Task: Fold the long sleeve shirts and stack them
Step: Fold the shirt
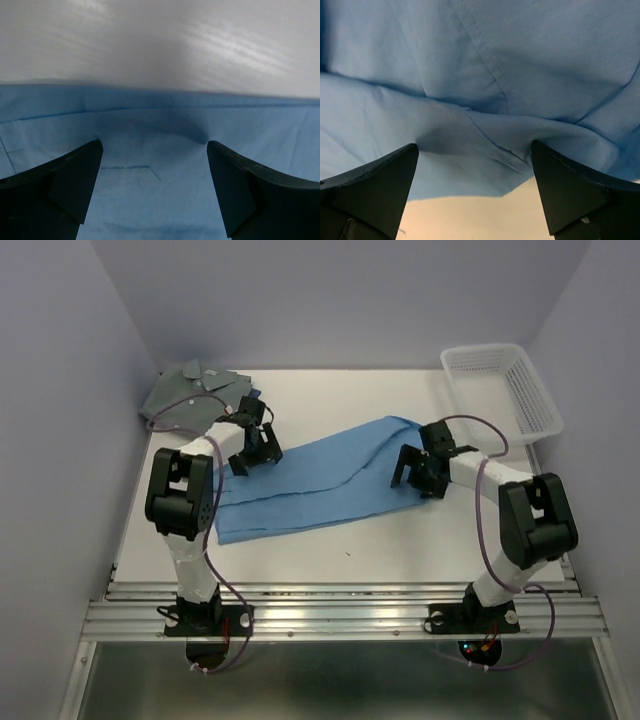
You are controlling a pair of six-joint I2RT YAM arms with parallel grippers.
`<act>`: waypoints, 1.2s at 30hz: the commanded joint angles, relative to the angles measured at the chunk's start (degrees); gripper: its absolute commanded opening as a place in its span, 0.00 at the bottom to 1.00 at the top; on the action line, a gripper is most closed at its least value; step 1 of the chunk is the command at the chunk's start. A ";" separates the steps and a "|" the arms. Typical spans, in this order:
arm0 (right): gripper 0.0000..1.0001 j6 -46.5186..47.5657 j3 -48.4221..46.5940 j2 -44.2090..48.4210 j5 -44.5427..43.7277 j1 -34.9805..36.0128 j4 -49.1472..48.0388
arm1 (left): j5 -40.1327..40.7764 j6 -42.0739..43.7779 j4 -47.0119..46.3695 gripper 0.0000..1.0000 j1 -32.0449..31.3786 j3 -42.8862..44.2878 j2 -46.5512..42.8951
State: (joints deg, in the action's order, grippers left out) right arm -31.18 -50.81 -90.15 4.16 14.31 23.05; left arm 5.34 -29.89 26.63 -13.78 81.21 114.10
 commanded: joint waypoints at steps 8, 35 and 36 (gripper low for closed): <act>1.00 9.97 -46.40 -41.11 -1.19 -0.77 -2.67 | -13.58 -10.09 -1.76 0.99 -10.70 -26.36 -22.24; 1.00 20.90 -13.02 3.21 -9.43 36.55 -2.67 | -12.27 -6.50 17.58 0.99 -8.02 -33.30 -44.31; 1.00 19.76 -11.61 4.10 -9.79 39.11 -2.40 | -14.64 -6.50 17.32 0.99 -7.93 -34.61 -45.19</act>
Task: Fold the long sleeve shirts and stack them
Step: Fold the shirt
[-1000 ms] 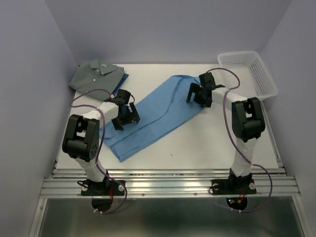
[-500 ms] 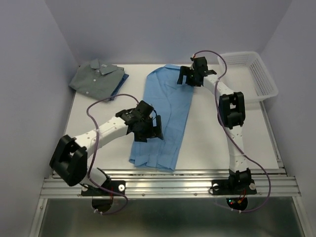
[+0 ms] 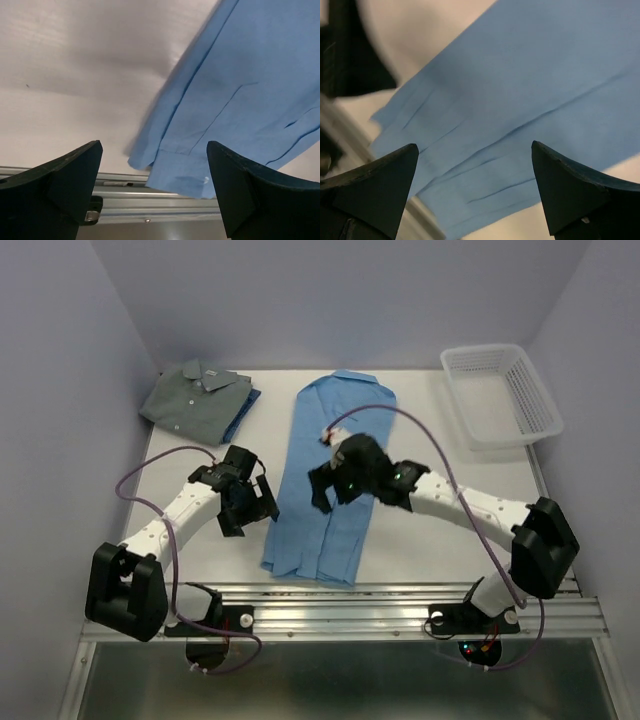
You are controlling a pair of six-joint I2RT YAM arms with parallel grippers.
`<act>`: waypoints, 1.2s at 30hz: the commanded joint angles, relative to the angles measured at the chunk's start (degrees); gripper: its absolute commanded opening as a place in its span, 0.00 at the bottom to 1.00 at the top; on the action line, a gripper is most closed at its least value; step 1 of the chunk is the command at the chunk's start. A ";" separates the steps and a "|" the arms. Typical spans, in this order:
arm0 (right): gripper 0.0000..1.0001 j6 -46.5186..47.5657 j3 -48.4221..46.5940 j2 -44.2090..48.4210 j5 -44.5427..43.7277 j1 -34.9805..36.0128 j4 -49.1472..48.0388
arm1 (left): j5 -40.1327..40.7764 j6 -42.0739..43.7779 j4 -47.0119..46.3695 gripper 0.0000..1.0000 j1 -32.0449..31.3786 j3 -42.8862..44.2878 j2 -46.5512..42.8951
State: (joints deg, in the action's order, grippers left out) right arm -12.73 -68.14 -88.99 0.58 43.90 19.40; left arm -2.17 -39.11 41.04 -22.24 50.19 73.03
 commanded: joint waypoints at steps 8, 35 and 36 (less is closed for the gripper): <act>1.00 2.18 5.13 -2.66 -12.35 31.49 13.18 | -7.67 5.80 3.87 0.97 0.44 -7.83 -1.50; 0.15 -2.39 10.39 -8.84 -28.17 36.87 7.76 | -14.70 7.38 -5.18 0.00 -2.63 -9.07 0.45; 0.09 -1.86 10.57 -8.22 -29.13 36.87 7.24 | -15.40 7.47 -5.09 0.00 -2.63 -8.37 0.27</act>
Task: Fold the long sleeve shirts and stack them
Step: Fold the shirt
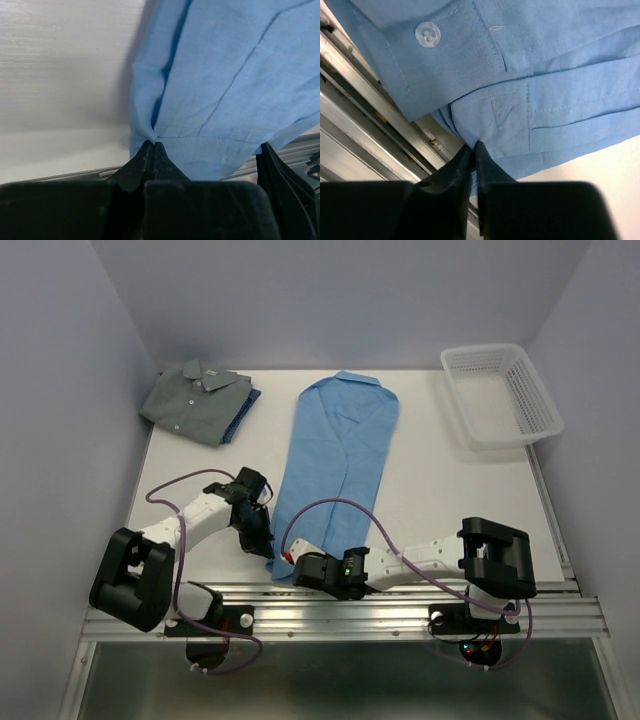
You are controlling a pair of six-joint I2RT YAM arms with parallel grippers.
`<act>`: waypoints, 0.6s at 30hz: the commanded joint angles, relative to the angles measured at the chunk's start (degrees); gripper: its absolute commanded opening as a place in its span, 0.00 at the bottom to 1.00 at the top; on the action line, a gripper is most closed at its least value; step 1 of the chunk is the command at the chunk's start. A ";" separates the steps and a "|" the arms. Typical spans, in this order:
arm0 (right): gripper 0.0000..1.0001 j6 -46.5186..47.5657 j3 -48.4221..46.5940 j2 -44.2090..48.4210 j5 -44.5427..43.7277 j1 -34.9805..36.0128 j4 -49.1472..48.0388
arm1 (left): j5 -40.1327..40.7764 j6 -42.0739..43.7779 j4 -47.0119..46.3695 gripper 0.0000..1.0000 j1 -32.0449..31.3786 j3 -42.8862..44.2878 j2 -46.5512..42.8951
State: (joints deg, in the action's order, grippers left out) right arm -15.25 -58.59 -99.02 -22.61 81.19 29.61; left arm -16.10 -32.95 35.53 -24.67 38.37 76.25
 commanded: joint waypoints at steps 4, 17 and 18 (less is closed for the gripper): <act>0.01 4.25 -0.82 6.29 -10.95 -2.17 -2.71 | -4.73 1.48 0.95 0.00 -0.12 8.02 -2.77; 0.01 16.72 -8.21 14.12 -16.06 -17.54 -4.11 | -2.01 -1.85 -4.67 0.00 2.95 34.02 5.38; 0.01 17.70 -8.47 14.21 -15.71 -18.95 -6.12 | -1.83 -2.20 -5.81 0.00 3.39 35.53 6.53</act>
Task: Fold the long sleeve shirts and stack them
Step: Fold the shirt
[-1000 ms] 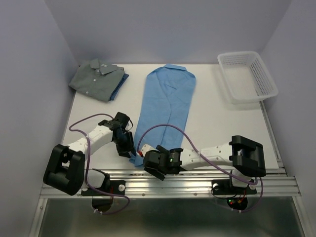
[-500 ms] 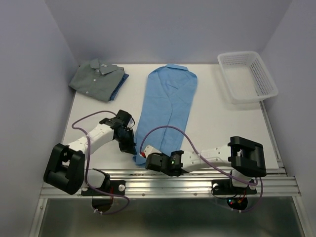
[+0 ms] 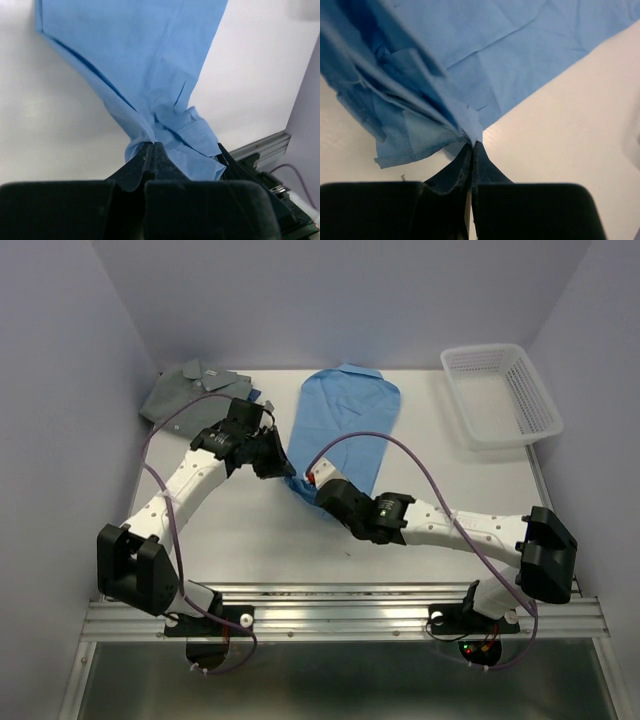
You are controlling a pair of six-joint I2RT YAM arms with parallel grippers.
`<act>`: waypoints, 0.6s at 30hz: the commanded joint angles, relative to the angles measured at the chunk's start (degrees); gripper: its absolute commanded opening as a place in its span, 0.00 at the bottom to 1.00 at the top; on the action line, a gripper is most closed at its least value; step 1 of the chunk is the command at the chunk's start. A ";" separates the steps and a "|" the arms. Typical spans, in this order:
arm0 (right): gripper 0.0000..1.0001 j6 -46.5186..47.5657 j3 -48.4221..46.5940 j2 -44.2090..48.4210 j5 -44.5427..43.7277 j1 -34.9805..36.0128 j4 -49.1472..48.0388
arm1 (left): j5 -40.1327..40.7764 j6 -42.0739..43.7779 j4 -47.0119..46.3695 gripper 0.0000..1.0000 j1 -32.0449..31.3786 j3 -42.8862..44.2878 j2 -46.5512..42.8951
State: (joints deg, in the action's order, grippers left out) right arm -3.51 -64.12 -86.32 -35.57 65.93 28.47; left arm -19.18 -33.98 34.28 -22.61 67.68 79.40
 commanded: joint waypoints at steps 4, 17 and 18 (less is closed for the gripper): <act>0.01 12.37 -3.03 0.81 0.84 -13.17 -12.81 | 4.58 -1.88 -6.15 0.00 1.78 13.87 9.62; 0.01 23.72 -12.61 -11.84 19.65 -29.89 -25.30 | 5.21 -1.97 -5.02 0.00 3.71 41.81 34.50; 0.01 24.24 -14.00 -14.11 20.62 -30.51 -25.30 | 5.12 -2.06 -4.41 0.00 3.89 42.96 35.55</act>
State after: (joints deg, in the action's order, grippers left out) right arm 17.04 -73.93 -96.97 -23.03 37.95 8.93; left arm -14.68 -35.81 29.36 -19.70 104.99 113.03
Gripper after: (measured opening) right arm 0.022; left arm 0.022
